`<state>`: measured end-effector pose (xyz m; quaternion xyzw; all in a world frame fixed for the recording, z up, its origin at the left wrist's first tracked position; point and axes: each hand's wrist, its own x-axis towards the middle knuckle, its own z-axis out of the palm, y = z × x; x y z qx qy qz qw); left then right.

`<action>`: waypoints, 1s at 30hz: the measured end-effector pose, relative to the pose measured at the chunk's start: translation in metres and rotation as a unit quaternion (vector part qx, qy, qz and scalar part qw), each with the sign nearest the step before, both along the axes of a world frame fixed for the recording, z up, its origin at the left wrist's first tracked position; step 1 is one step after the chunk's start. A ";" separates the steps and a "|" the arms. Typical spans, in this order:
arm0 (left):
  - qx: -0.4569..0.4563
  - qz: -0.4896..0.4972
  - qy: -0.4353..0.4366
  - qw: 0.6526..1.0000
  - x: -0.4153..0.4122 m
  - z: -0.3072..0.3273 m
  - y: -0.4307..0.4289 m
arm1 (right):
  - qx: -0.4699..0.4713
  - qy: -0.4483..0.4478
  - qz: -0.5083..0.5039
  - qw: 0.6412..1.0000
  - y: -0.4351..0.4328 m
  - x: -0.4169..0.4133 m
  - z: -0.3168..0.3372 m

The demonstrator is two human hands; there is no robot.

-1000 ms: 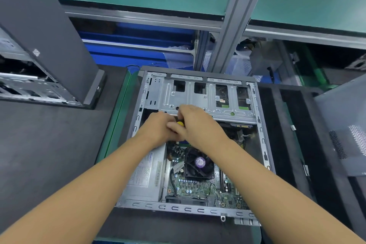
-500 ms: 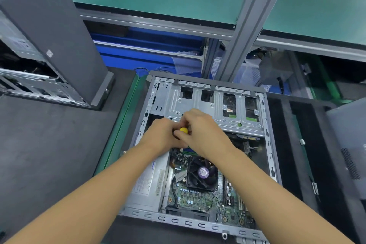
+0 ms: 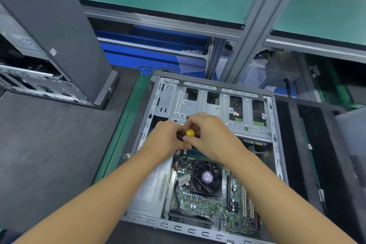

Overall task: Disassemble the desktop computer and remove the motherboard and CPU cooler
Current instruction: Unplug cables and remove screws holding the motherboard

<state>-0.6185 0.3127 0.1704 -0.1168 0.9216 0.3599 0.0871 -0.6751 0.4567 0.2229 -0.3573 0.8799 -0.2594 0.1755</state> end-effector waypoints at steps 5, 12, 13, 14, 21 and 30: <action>0.022 -0.020 -0.006 1.000 0.001 0.000 -0.003 | 0.006 0.032 -0.033 0.999 -0.004 0.003 -0.003; 0.032 -0.032 0.031 0.998 0.004 0.001 -0.006 | 0.025 0.002 0.023 0.999 -0.003 0.001 0.001; 0.025 -0.021 0.043 0.999 0.004 0.001 -0.004 | 0.023 -0.003 0.022 0.999 -0.003 0.001 0.001; 0.022 -0.013 0.054 0.998 0.005 0.000 -0.002 | 0.020 -0.003 0.016 1.000 -0.003 0.001 0.000; 0.017 -0.029 0.036 0.999 0.006 -0.002 -0.004 | 0.031 0.035 -0.026 0.999 -0.007 0.007 -0.001; 0.005 -0.011 0.062 0.998 0.007 -0.001 -0.002 | 0.011 0.010 0.000 1.000 -0.003 0.003 0.001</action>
